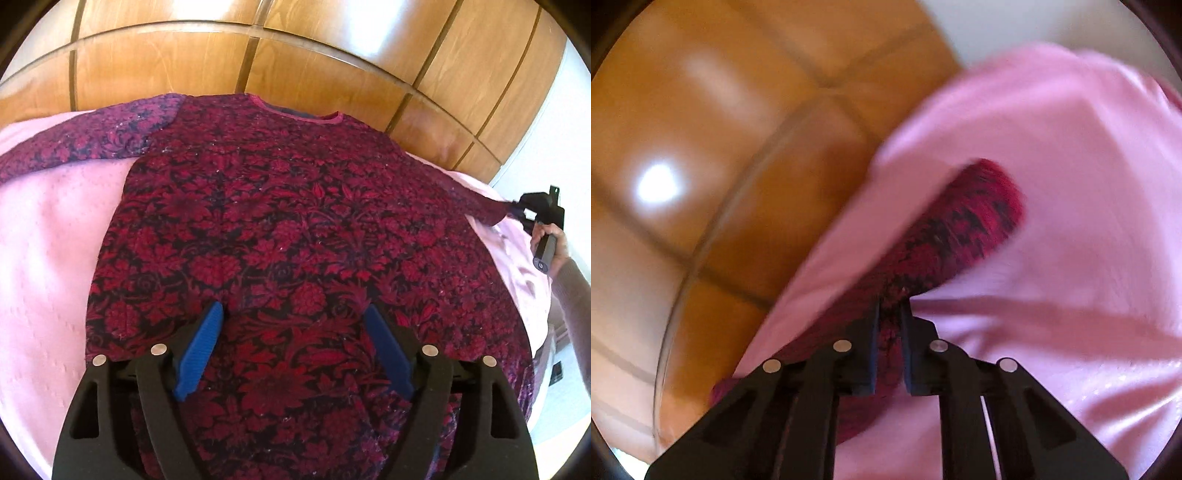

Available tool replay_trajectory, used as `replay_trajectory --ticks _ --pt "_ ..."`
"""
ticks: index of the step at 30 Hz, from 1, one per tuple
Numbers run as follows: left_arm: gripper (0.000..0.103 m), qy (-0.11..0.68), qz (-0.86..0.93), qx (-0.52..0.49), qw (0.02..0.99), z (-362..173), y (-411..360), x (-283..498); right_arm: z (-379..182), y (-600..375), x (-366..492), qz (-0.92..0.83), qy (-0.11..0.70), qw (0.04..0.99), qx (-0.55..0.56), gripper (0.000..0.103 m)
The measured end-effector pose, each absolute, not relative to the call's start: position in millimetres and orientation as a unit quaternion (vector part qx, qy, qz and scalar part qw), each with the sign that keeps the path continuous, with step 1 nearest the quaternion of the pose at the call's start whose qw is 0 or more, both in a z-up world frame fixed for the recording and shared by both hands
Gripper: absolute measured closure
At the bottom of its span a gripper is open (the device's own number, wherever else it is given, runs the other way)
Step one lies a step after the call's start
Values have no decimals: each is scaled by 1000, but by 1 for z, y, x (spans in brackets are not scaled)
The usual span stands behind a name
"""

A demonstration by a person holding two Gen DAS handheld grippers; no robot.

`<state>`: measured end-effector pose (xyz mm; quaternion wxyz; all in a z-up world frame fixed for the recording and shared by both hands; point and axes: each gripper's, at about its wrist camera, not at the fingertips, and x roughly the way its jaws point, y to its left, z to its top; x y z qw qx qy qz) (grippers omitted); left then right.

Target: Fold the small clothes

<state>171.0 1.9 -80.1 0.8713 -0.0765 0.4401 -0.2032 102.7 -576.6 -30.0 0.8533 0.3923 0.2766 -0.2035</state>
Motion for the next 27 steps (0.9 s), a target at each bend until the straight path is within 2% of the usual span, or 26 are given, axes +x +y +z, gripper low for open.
replay_trajectory --ticks 7,13,18,21,22,25,27 --pt "24 438 -210 -93 869 -79 6 170 33 -456 141 -77 287 928 227 94" --pt "24 443 -216 -119 862 -77 12 167 28 -336 173 23 332 934 134 95" --pt "36 451 -234 -153 847 -64 20 171 -1 -253 196 75 388 916 76 95" --pt "49 445 -247 -165 845 -51 20 184 -18 -225 202 96 410 906 46 94" --pt "50 443 -252 -172 843 -45 20 191 -23 -218 203 108 418 901 42 90" --pt "50 436 -261 -190 840 -33 16 215 -24 -198 202 130 413 900 36 48" --pt "50 432 -260 -199 840 -28 13 229 -19 -200 191 131 399 906 51 41"
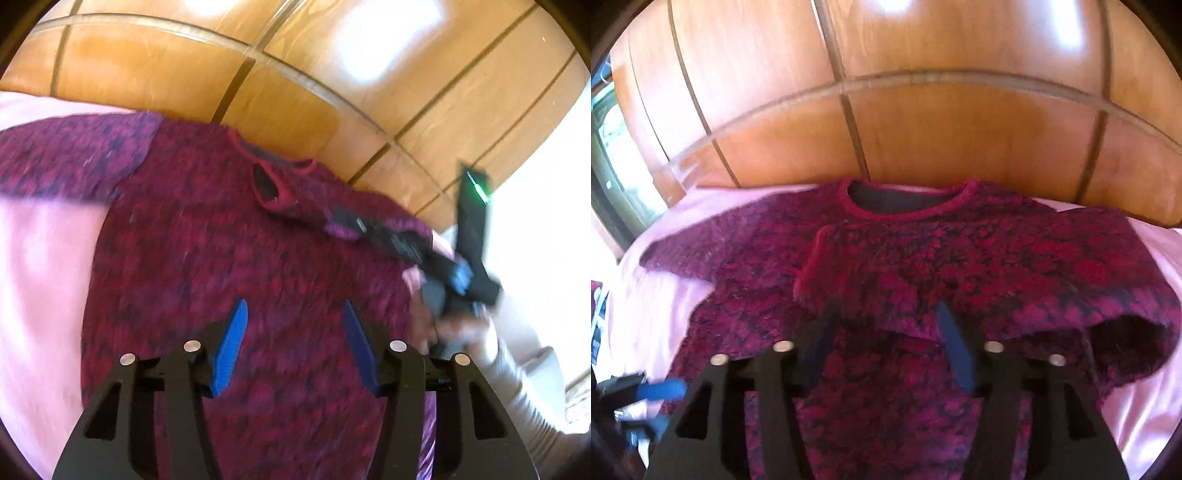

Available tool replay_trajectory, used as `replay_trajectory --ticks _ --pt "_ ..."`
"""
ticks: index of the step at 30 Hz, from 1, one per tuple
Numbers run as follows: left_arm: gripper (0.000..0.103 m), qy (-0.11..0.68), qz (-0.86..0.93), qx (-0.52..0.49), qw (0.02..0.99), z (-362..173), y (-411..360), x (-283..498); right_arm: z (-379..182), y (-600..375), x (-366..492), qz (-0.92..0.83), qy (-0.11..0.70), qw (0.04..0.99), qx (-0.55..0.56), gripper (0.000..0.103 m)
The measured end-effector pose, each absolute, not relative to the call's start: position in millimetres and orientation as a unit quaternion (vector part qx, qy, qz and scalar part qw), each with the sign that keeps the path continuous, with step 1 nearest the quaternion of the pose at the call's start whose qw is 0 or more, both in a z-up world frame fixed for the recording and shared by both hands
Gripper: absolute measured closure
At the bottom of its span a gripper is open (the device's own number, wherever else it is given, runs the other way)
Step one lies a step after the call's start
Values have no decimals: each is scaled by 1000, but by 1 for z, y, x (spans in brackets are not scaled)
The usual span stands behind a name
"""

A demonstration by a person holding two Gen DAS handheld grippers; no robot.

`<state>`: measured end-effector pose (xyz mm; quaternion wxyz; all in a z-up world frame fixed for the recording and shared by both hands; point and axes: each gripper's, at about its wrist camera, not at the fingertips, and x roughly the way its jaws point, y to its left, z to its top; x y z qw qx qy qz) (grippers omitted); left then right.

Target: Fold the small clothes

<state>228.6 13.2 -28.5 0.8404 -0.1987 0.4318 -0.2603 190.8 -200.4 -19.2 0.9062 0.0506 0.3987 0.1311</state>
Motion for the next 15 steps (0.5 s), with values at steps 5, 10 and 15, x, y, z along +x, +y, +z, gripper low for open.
replay_trajectory --ticks 5,10,15 --pt "50 446 -255 -234 825 -30 0 279 -7 -246 147 131 377 909 122 30" --pt "50 481 -231 -255 806 -47 -21 334 0 -313 108 62 359 915 172 30" --pt "55 510 -192 -265 795 -62 -38 365 -9 -382 93 15 348 897 273 33"
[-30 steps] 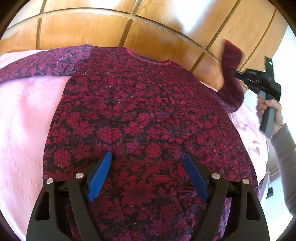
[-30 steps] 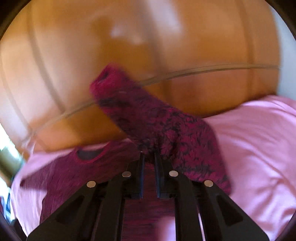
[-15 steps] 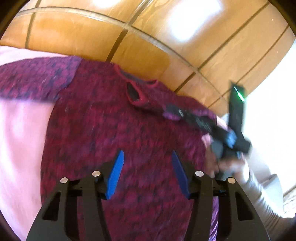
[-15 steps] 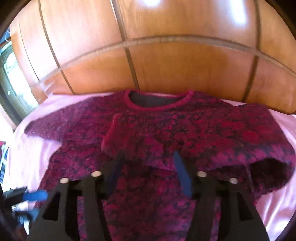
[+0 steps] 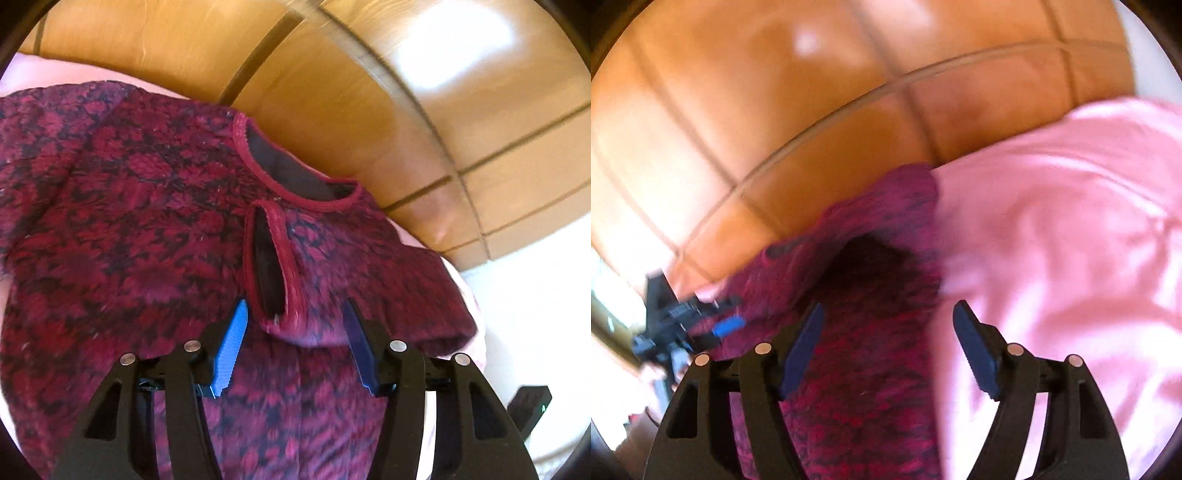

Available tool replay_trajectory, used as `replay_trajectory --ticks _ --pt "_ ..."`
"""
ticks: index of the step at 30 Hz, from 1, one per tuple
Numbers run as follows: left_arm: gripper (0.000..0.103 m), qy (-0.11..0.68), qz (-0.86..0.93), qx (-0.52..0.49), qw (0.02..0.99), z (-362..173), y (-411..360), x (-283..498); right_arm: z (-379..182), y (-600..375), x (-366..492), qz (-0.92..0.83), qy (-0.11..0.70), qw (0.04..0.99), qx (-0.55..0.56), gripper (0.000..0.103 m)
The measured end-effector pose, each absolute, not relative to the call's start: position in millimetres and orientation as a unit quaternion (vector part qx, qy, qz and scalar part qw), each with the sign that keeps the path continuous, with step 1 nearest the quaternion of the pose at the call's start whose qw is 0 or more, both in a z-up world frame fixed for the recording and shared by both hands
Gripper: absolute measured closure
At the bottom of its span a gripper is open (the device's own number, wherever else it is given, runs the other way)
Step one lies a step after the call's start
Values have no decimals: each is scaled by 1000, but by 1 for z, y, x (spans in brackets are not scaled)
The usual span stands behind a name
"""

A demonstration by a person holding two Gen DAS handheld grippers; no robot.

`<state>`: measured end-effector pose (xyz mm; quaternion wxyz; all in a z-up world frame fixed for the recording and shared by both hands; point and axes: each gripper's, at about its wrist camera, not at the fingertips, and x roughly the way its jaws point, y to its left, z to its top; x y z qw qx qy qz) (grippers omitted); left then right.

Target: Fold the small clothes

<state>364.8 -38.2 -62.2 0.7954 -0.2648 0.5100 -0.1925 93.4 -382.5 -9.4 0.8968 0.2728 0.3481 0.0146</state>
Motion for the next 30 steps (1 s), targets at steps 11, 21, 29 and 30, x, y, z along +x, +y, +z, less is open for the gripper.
replay_trajectory --ticks 11,21,29,30 --pt "97 432 -154 -218 862 -17 -1 350 -6 -418 114 35 302 871 386 53" --pt "98 430 -87 -203 875 -32 54 330 -36 -330 184 27 411 880 238 61" --pt "97 466 -63 -186 863 -73 68 335 -55 -297 176 -14 397 912 102 61" --pt "97 465 -65 -199 860 -70 72 335 -56 -293 177 -21 397 913 89 61"
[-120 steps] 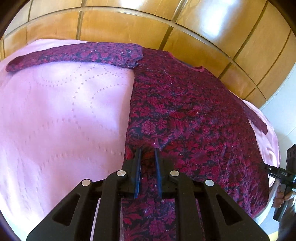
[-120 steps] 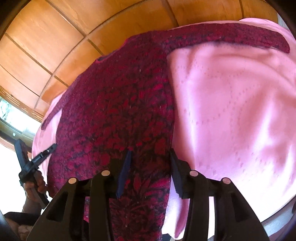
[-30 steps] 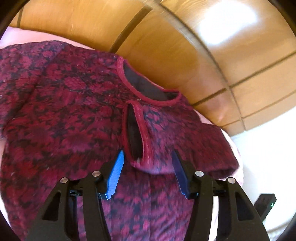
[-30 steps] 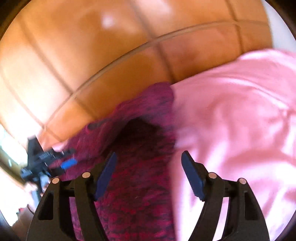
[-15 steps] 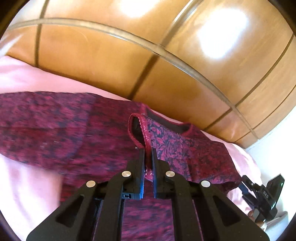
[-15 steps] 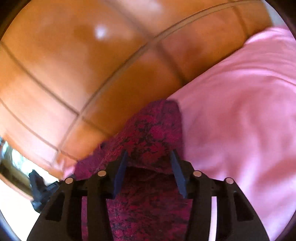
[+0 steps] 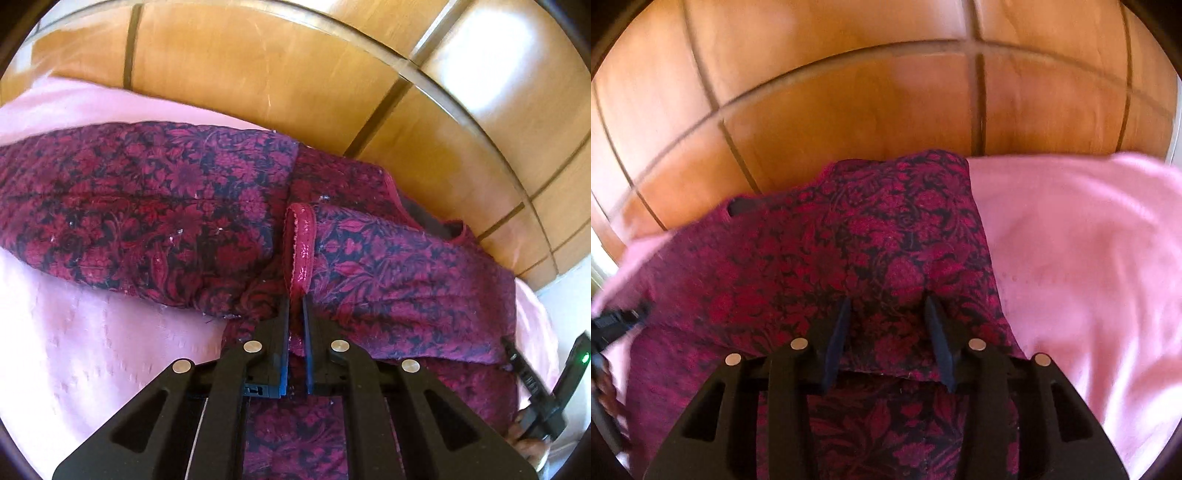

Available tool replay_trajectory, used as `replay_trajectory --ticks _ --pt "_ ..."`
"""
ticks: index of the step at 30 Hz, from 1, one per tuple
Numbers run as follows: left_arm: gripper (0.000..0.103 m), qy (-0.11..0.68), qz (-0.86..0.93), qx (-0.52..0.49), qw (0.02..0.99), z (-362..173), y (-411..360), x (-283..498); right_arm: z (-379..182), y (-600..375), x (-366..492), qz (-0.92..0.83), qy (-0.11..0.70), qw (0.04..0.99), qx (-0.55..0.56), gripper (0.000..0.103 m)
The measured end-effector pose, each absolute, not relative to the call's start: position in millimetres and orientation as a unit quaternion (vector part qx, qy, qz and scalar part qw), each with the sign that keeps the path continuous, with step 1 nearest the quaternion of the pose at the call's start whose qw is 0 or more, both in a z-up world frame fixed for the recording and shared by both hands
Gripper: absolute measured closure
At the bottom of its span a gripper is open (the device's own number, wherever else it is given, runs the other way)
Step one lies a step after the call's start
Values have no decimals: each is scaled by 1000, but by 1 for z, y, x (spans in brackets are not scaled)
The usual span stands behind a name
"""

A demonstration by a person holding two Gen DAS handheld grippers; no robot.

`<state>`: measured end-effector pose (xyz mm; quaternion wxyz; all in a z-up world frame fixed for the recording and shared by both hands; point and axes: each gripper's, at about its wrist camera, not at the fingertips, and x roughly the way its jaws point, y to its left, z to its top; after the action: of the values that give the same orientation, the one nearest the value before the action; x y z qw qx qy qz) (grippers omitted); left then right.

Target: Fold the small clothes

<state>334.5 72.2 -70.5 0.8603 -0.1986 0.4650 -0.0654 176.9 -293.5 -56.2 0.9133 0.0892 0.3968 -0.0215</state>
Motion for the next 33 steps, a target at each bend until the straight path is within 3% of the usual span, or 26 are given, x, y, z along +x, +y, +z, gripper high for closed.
replay_trajectory --ticks 3,6,8,11,24,31,33 --pt "90 440 -58 -204 872 -55 81 324 -58 -286 177 -43 397 915 53 60" --pt "74 417 -48 -215 882 -39 104 305 -53 -282 172 -57 397 915 39 58" --pt "56 399 -27 -229 888 -32 131 288 -41 -275 162 -63 386 920 38 37" --pt "42 387 6 -262 884 -33 172 269 -27 -256 147 -41 366 929 43 30" --pt "42 284 154 -532 783 -67 414 214 -67 -188 129 14 419 908 -3 12" --pt "48 291 156 -557 762 -82 446 246 -71 -192 134 9 421 907 -5 9" --pt "57 296 168 -548 764 -86 454 256 -71 -192 134 6 422 907 -7 8"
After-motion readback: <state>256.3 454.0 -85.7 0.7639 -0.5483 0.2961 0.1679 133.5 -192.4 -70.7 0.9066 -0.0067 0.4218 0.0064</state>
